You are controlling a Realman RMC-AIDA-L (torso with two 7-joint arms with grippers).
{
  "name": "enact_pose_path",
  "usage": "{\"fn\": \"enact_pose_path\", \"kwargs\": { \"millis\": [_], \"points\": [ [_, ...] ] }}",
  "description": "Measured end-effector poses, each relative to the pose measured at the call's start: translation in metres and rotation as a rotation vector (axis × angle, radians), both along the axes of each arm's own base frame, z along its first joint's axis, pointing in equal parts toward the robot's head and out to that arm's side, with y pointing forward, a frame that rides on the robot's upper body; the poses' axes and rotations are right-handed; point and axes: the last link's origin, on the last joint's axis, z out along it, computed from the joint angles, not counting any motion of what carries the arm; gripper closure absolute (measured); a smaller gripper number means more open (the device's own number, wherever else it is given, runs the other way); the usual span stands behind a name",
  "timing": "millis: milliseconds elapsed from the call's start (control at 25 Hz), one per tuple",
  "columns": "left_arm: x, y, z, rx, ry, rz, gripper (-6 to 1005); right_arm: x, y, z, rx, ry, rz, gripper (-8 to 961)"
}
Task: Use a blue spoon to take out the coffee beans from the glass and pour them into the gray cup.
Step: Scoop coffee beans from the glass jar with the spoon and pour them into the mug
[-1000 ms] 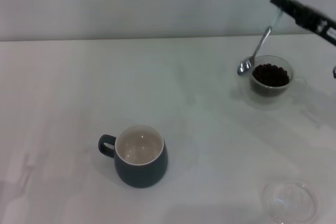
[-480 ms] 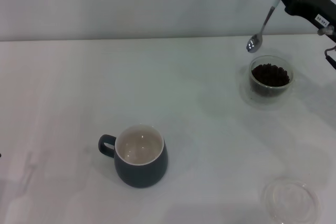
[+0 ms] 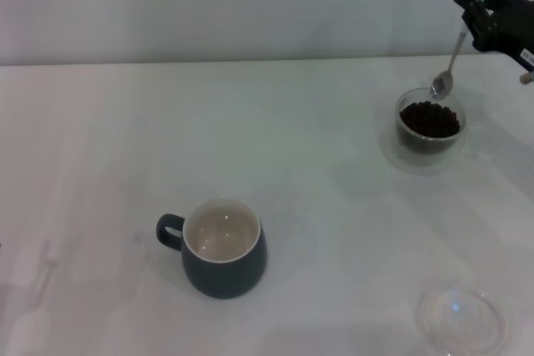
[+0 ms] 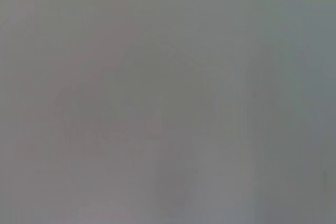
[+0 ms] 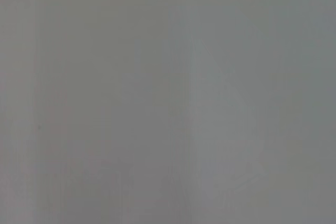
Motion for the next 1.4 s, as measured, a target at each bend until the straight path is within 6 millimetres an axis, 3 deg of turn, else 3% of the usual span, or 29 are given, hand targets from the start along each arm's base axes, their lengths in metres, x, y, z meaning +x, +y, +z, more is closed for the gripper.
{"fn": "enact_pose_path", "kwargs": {
  "millis": [440,1400],
  "points": [
    [0.003,0.005,0.000,0.000,0.000,-0.015,108,0.007,-0.010,-0.012,0.017,-0.085,-0.002,800],
    [0.005,0.008,0.000,-0.003,0.000,-0.026,107,0.016,-0.020,-0.029,-0.008,-0.088,-0.048,799]
  ]
}}
